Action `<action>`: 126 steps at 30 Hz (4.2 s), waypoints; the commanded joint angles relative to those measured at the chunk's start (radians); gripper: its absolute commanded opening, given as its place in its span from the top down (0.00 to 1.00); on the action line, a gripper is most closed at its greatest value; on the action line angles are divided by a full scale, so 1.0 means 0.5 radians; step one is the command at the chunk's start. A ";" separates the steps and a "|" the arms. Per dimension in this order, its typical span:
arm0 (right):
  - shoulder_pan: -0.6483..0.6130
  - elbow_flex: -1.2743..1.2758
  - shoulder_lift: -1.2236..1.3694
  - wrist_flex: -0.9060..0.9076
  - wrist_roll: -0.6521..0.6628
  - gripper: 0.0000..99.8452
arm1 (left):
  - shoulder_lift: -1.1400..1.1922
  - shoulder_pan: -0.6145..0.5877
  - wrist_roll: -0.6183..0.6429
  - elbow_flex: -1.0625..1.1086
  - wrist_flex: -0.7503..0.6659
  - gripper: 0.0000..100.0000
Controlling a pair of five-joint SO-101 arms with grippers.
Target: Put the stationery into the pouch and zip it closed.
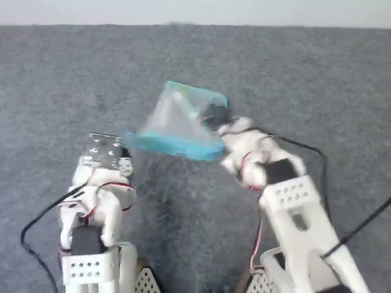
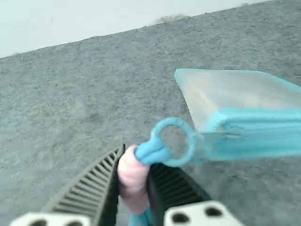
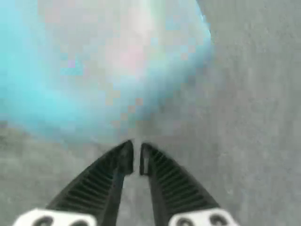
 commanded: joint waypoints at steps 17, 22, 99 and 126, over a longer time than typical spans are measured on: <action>0.367 -0.064 0.008 0.235 -0.203 0.94 | -0.021 0.678 0.098 0.161 -0.098 0.83; 0.367 -0.264 0.005 0.542 -0.371 0.78 | -0.021 0.847 0.098 0.201 -0.086 0.81; -0.244 0.157 -0.502 0.505 -0.414 0.74 | -0.040 0.353 0.021 0.149 -0.138 0.68; 0.425 0.902 -1.996 0.628 -0.328 0.94 | -0.046 0.120 0.110 -0.195 -0.034 0.98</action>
